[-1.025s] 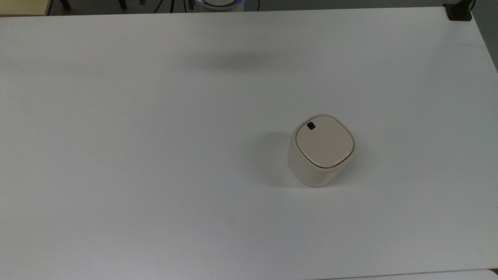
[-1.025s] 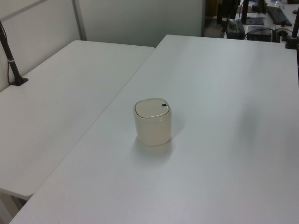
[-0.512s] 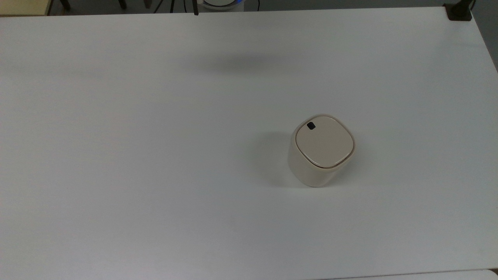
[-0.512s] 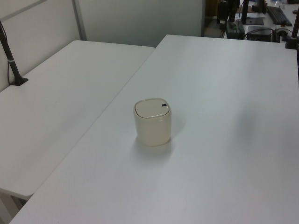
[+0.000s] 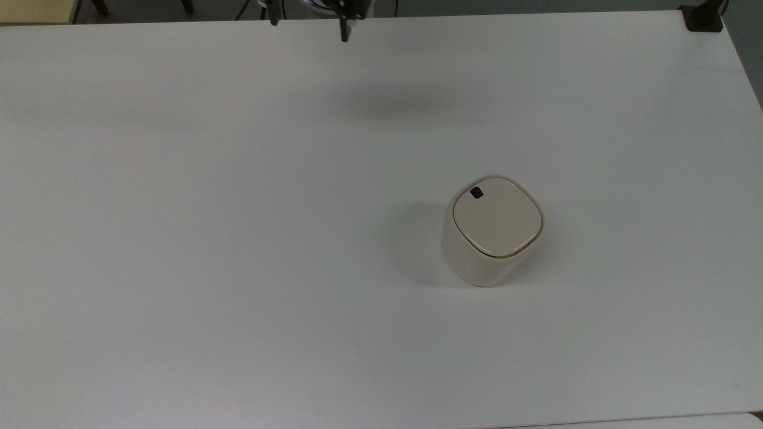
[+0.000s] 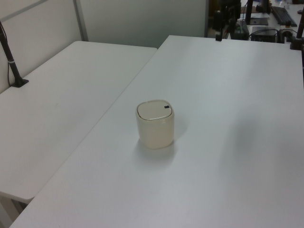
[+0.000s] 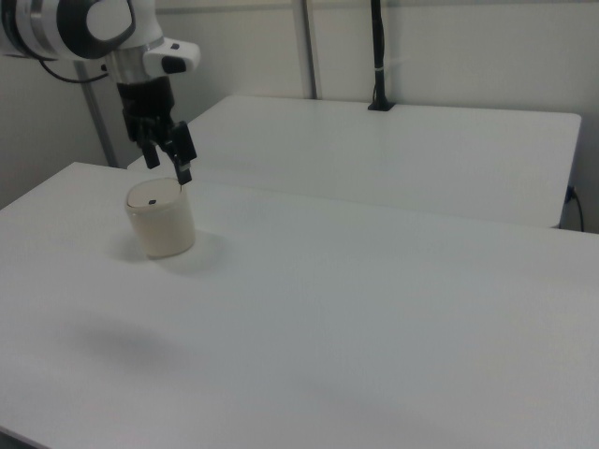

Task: Open the trash bin
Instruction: 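Move the gripper down toward the cream bin's lid edge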

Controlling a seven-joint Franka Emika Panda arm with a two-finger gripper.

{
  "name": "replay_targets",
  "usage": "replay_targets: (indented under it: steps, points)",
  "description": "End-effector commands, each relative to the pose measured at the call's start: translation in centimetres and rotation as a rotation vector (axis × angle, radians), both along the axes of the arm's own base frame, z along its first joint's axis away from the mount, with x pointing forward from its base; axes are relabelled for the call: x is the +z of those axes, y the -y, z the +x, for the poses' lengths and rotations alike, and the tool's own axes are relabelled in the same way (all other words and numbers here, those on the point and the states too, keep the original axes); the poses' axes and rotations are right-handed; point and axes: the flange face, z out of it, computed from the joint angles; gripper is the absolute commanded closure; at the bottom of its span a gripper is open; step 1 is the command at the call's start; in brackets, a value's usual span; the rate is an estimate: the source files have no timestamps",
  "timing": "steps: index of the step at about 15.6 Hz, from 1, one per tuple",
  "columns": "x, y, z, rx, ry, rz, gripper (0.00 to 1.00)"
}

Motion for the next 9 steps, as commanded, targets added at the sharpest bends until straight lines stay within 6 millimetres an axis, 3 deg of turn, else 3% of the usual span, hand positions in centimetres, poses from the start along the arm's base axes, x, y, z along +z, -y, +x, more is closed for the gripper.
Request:
replay_targets:
  steps: [1,3,7,8,9]
  points:
    - [-1.9,-4.7,1.2,-0.049,-0.014,0.017,0.00]
    - [-2.3,-6.8,2.1,-0.090,0.036,0.036,0.18]
    - [-3.2,-10.8,5.7,-0.257,0.178,0.123,0.88]
    - [-3.6,-11.5,6.5,-0.302,0.207,0.141,0.98]
    - [-4.1,-12.5,7.2,-0.355,0.228,0.162,1.00]
